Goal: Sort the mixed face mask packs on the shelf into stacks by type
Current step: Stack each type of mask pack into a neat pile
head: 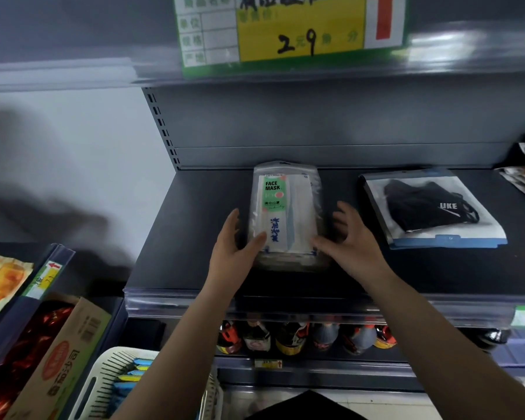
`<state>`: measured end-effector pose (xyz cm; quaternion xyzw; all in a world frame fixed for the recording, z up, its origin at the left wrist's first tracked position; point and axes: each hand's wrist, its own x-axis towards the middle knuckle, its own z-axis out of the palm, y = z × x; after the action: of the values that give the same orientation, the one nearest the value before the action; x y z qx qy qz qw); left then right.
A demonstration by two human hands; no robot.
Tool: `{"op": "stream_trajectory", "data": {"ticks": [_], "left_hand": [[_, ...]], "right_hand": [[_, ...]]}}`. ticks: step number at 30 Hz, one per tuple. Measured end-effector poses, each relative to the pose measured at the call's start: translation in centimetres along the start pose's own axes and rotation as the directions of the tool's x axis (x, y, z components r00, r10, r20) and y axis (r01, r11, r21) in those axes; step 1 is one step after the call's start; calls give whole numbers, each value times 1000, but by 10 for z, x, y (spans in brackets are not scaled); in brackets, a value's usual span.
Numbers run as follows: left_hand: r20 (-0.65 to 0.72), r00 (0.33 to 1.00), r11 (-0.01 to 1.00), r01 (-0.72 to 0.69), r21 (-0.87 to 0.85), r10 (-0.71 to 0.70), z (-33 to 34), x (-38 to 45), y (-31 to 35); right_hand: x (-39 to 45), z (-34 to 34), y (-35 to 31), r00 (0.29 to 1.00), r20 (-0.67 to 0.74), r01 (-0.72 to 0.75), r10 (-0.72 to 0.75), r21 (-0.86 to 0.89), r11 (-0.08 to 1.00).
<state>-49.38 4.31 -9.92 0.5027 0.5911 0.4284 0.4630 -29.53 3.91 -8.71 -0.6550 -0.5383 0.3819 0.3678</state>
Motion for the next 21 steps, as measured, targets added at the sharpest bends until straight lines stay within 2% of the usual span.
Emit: {"op": "stream_trajectory", "data": {"ticks": [2,4,7,10,13,21], "left_hand": [[48,999,999,14,-48,-11,2,-6,-2],[88,996,1000,-19,-3,19,3,-8,-2],[151,986,984,-90,155,66,3,-7,1],[196,976,922,-157,353,91,1,-5,-1],[180,979,863,-168,477,92,2,-5,-3],[158,981,839,-175,516,108,5,10,0]], "right_hand": [[-8,7,2,996,84,0,3,-39,999],[-13,11,1,994,105,28,-20,-77,997],[-18,12,-3,992,120,62,-47,-125,990],[-21,15,-4,985,158,111,-73,-246,963],[-19,18,-4,985,151,127,-83,-313,941],[-3,17,-12,986,140,133,-89,-340,931]]}}
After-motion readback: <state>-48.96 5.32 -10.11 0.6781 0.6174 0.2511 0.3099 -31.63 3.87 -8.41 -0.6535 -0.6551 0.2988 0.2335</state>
